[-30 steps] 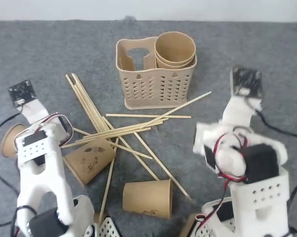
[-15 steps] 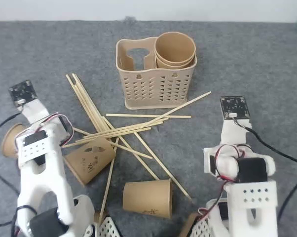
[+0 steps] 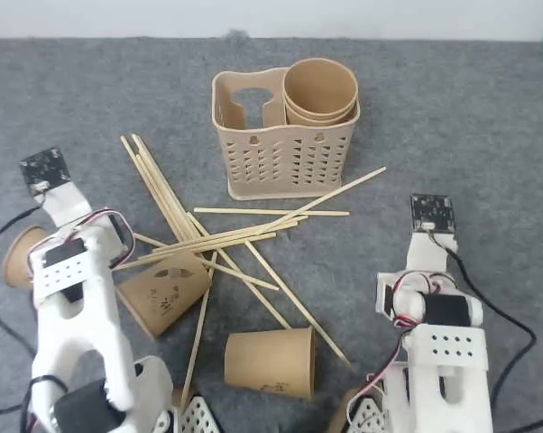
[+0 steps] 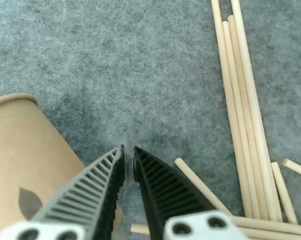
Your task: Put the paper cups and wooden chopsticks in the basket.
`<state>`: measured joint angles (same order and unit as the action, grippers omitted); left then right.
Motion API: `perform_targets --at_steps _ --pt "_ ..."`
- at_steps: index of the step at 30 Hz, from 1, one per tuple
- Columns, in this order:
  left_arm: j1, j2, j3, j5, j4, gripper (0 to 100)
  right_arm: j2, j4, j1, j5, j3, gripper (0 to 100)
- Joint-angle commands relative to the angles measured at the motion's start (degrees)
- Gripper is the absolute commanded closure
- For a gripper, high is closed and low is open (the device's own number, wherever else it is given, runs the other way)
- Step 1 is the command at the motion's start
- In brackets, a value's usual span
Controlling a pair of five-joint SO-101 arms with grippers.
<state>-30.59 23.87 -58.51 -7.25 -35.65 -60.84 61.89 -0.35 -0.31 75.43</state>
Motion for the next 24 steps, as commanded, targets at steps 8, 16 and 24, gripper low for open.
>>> perform_targets --at_steps 8,16,24 --pt "-3.7 11.8 7.8 1.0 -19.6 97 -1.4 -6.9 1.9 4.8 6.2 99.1" --pt "-22.4 16.5 24.3 5.7 -28.2 89 -1.4 -7.0 1.8 4.8 6.9 99.1" --pt "-26.1 -7.9 43.8 10.9 -34.7 89 -1.4 -6.9 1.8 4.8 6.9 99.1"
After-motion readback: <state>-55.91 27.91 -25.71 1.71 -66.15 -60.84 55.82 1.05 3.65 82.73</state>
